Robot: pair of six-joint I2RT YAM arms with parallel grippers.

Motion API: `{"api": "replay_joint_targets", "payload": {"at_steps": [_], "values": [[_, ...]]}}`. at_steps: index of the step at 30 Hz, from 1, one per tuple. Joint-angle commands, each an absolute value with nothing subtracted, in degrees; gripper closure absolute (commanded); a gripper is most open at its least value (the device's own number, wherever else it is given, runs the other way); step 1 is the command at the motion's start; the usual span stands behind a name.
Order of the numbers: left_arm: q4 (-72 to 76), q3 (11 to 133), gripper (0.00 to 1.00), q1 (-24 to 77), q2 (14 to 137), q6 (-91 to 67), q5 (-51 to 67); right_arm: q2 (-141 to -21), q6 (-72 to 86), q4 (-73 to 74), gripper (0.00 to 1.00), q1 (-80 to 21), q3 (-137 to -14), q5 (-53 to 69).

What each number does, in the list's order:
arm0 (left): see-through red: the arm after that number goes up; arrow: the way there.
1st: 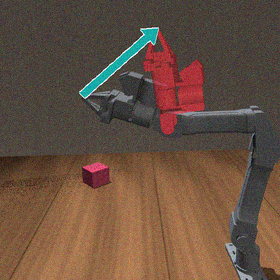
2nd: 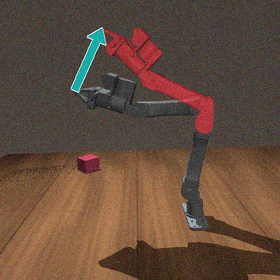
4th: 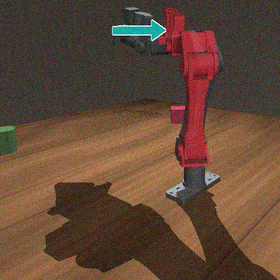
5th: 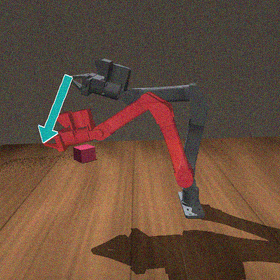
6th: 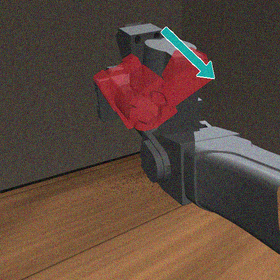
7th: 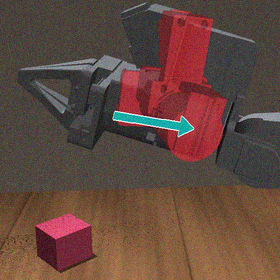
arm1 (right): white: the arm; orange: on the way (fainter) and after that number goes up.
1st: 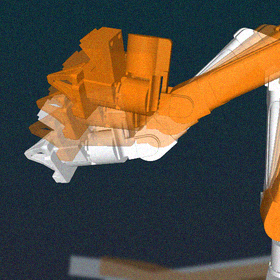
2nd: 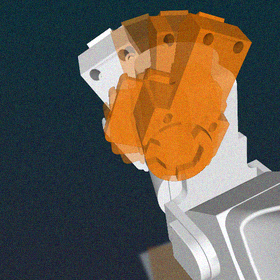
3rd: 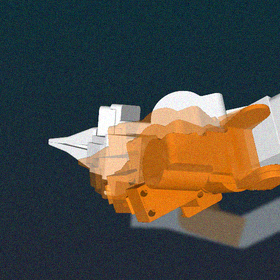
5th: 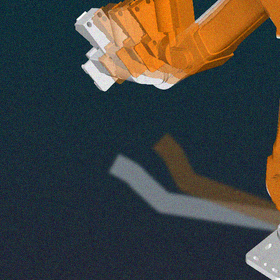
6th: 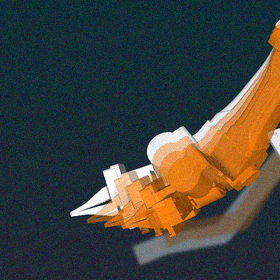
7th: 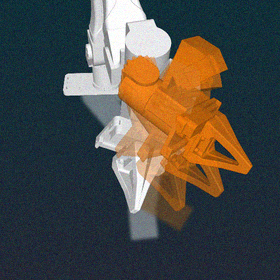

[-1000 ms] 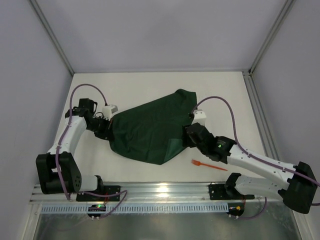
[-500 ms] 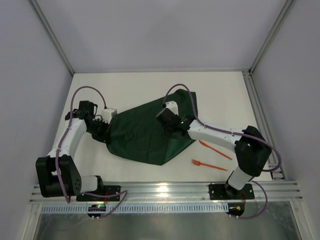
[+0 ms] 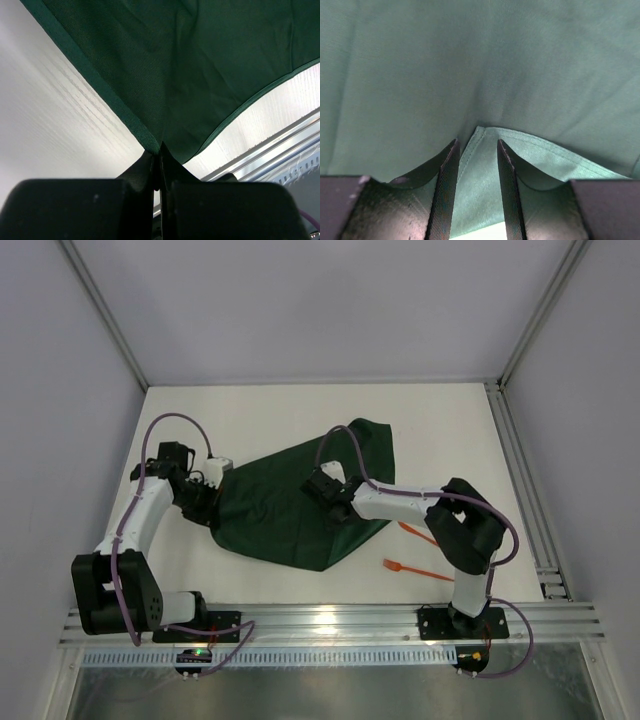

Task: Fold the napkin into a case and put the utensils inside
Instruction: Flatten out the crumpled napkin at the center of the board, then pick up the crumpled napkin from the center of the board.

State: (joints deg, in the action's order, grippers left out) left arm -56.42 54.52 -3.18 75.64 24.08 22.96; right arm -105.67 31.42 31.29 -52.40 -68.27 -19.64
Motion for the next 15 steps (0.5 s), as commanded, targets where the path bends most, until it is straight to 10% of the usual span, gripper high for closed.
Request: {"api": "replay_joint_targets", "payload": {"at_steps": [1, 7, 15], "values": [[-56.1, 54.4, 1.00, -3.3, 75.4, 23.4, 22.7, -106.8, 32.3, 30.3, 0.60, -52.5, -70.2, -19.0], [-56.0, 54.2, 1.00, -3.3, 75.1, 23.6, 22.5, -107.2, 33.0, 30.8, 0.62, -52.5, -68.9, -19.5], [-56.5, 54.3, 1.00, -3.3, 75.1, 24.0, 22.4, -104.2, 34.6, 30.6, 0.93, -52.1, -65.0, -23.1]]}}
